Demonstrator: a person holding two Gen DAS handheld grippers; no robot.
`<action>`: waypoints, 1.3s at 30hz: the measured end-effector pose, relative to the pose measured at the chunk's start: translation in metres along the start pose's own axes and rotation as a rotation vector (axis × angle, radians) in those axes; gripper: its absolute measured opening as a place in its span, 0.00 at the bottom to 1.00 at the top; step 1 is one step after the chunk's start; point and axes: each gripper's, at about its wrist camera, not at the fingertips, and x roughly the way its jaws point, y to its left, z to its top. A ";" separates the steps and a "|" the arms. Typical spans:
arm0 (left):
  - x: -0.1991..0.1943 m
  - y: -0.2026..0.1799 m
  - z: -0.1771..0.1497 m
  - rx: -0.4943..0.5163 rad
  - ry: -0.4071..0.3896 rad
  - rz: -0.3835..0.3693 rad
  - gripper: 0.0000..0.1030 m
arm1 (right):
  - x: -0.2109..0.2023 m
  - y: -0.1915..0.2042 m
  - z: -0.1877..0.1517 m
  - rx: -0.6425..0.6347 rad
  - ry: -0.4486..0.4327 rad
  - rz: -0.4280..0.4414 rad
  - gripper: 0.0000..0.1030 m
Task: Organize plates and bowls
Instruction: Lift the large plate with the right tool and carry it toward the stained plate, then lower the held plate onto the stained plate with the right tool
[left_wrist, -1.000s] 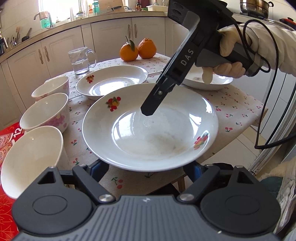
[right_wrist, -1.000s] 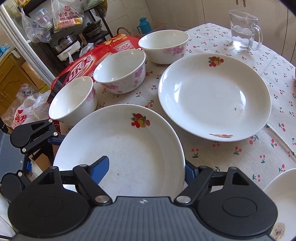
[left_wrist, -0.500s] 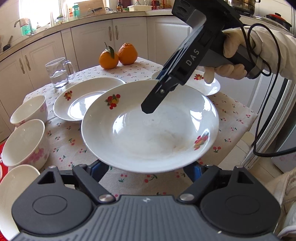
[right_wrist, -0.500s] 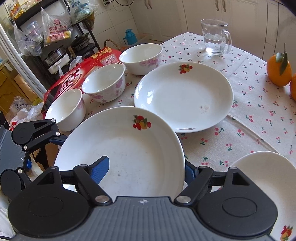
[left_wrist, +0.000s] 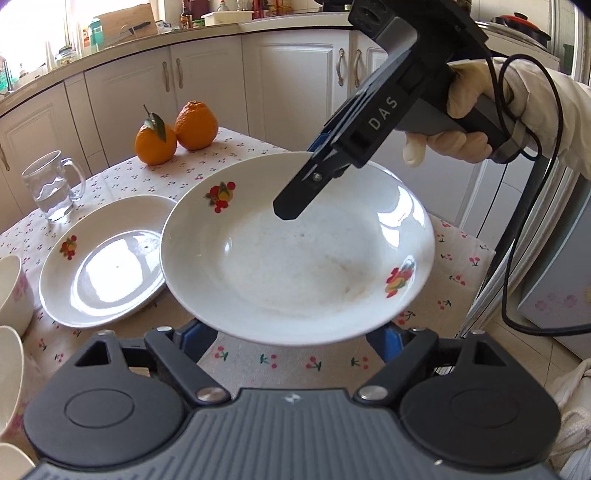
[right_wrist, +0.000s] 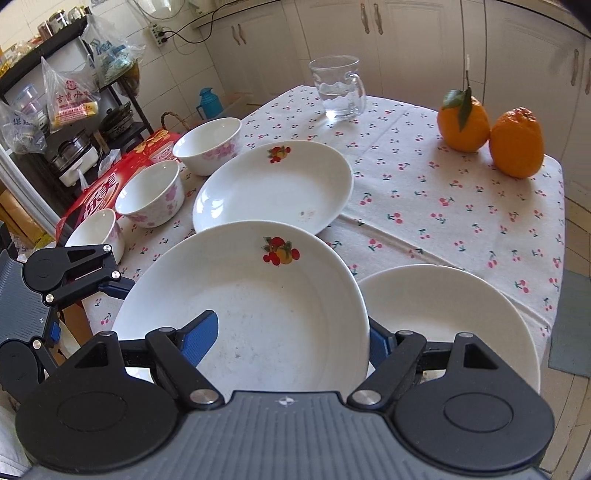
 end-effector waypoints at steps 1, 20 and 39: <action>0.002 -0.001 0.003 0.007 0.000 -0.004 0.84 | -0.003 -0.004 -0.002 0.007 -0.006 -0.007 0.83; 0.052 -0.008 0.041 0.098 0.017 -0.064 0.84 | -0.022 -0.064 -0.021 0.134 -0.060 -0.084 0.83; 0.065 -0.010 0.054 0.109 0.023 -0.094 0.84 | -0.025 -0.086 -0.038 0.199 -0.065 -0.122 0.83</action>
